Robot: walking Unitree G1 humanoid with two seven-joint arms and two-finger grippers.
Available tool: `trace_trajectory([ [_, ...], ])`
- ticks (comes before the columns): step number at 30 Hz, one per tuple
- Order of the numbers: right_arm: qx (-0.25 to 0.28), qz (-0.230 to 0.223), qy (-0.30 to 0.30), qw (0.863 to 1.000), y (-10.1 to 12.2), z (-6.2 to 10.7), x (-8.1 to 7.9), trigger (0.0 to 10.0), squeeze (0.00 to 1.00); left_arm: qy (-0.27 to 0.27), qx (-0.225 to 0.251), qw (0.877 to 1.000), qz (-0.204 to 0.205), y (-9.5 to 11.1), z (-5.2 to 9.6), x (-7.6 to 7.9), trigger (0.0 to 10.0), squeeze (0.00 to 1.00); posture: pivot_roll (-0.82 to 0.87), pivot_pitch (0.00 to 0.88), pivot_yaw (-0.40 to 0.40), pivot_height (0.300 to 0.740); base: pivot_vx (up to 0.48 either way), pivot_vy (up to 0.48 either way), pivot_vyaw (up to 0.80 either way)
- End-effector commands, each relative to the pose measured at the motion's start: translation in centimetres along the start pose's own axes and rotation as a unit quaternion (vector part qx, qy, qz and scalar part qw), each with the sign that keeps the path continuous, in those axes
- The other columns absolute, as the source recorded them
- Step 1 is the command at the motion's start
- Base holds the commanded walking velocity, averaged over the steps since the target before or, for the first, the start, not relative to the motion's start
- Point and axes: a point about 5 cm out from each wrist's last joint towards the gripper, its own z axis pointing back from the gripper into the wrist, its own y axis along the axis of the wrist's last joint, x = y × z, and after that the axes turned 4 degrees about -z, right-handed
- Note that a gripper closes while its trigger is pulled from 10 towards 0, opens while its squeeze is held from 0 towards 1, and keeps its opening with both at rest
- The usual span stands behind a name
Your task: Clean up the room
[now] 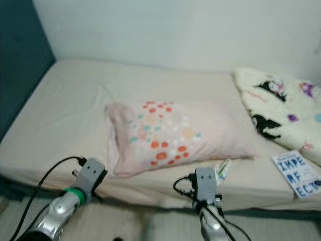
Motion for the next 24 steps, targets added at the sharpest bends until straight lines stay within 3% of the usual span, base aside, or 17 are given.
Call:
trace_trajectory([
  [1, -0.009, -0.013, -0.001, 1.0, -0.42, 0.17, -0.19, 10.0, 0.0, 0.0, -0.022, 1.0, 0.001, -0.99, 0.39, -0.02, 10.0, 0.0, -0.07, 0.026, -0.025, 0.74, 0.0, 0.0, 0.0],
  [15, -0.007, -0.02, 0.006, 1.0, -0.53, 0.32, -0.38, 10.0, 0.0, 0.005, -0.019, 1.0, -0.005, -0.84, 0.3, -0.18, 10.0, 0.0, -0.07, 0.031, -0.024, 0.74, 0.0, 0.436, 0.0],
  [20, -0.008, -0.02, 0.007, 1.0, -0.58, 0.37, -0.4, 10.0, 0.0, 0.0, -0.012, 1.0, -0.006, -0.69, 0.29, -0.11, 10.0, 0.0, -0.07, 0.031, -0.024, 0.74, 0.0, 0.0, 0.0],
  [24, -0.009, -0.019, 0.008, 1.0, -0.6, 0.38, -0.38, 10.0, 0.0, 0.002, -0.016, 1.0, -0.018, -0.75, 0.28, -0.09, 10.0, 0.0, -0.07, 0.036, -0.023, 0.74, 0.0, -0.48, 0.0],
])
